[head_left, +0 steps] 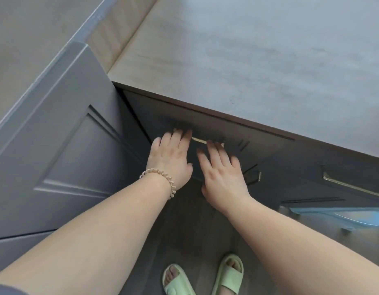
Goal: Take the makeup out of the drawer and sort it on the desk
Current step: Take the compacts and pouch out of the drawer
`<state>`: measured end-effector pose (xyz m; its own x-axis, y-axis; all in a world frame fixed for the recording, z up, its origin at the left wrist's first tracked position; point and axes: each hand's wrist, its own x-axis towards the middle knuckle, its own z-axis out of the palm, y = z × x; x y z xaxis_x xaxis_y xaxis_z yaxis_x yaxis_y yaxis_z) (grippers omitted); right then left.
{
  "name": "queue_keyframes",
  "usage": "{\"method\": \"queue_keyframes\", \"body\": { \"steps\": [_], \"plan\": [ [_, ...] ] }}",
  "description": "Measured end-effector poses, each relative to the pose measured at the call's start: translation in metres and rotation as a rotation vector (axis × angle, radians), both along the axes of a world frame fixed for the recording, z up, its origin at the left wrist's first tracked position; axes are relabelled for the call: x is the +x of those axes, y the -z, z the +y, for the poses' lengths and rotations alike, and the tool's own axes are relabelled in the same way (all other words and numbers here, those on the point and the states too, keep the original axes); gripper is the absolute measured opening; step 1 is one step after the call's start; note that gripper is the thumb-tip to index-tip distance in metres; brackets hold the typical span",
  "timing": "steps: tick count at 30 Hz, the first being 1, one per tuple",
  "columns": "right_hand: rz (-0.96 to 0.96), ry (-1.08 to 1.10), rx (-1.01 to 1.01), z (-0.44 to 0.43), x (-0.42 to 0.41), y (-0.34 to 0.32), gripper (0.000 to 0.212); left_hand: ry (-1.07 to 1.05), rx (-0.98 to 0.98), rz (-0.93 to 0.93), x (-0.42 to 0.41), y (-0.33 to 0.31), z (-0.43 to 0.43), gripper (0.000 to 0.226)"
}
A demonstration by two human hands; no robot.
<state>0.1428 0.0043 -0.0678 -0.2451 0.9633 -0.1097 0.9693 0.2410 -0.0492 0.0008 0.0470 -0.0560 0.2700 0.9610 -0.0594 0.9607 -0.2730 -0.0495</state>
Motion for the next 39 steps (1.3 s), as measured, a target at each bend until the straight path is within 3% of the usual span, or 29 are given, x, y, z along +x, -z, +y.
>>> {"method": "queue_keyframes", "body": {
  "steps": [4,6,10,15,19,22,25,32,37,39],
  "plan": [
    [0.039,-0.024,-0.018,-0.011,-0.003,-0.008,0.086,-0.001,0.019,-0.002,-0.005,0.001,-0.012,0.072],
    [0.101,-0.087,0.086,-0.022,-0.003,-0.018,0.084,-0.015,0.052,-0.023,-0.008,0.003,-0.024,0.071],
    [0.146,-0.09,0.338,-0.03,0.007,-0.056,0.078,-0.036,-0.078,0.036,-0.019,-0.008,-0.056,0.074],
    [0.004,-0.027,0.095,-0.033,0.004,-0.075,0.083,-0.044,-0.153,0.023,-0.029,-0.038,-0.091,0.064],
    [-0.025,-0.042,-0.008,-0.051,-0.006,-0.078,0.079,0.049,0.098,-0.148,-0.039,-0.055,-0.1,0.078],
    [-0.019,-0.046,-0.034,-0.065,-0.01,-0.082,0.08,0.032,-0.008,0.004,-0.038,-0.074,-0.085,0.089],
    [-0.017,-0.061,-0.054,-0.081,-0.017,-0.087,0.08,-0.006,-0.178,0.106,-0.038,-0.083,-0.084,0.087],
    [0.009,-0.153,-0.093,-0.123,-0.027,-0.093,0.075,0.033,-0.297,0.135,-0.056,-0.1,-0.131,0.086],
    [0.183,-0.17,0.067,-0.107,-0.024,-0.114,0.058,0.066,-0.301,0.016,-0.07,-0.125,-0.135,0.079],
    [0.146,-0.141,0.102,-0.086,-0.024,-0.114,0.05,0.073,-0.245,-0.032,-0.07,-0.127,-0.116,0.075]
  ]
}}
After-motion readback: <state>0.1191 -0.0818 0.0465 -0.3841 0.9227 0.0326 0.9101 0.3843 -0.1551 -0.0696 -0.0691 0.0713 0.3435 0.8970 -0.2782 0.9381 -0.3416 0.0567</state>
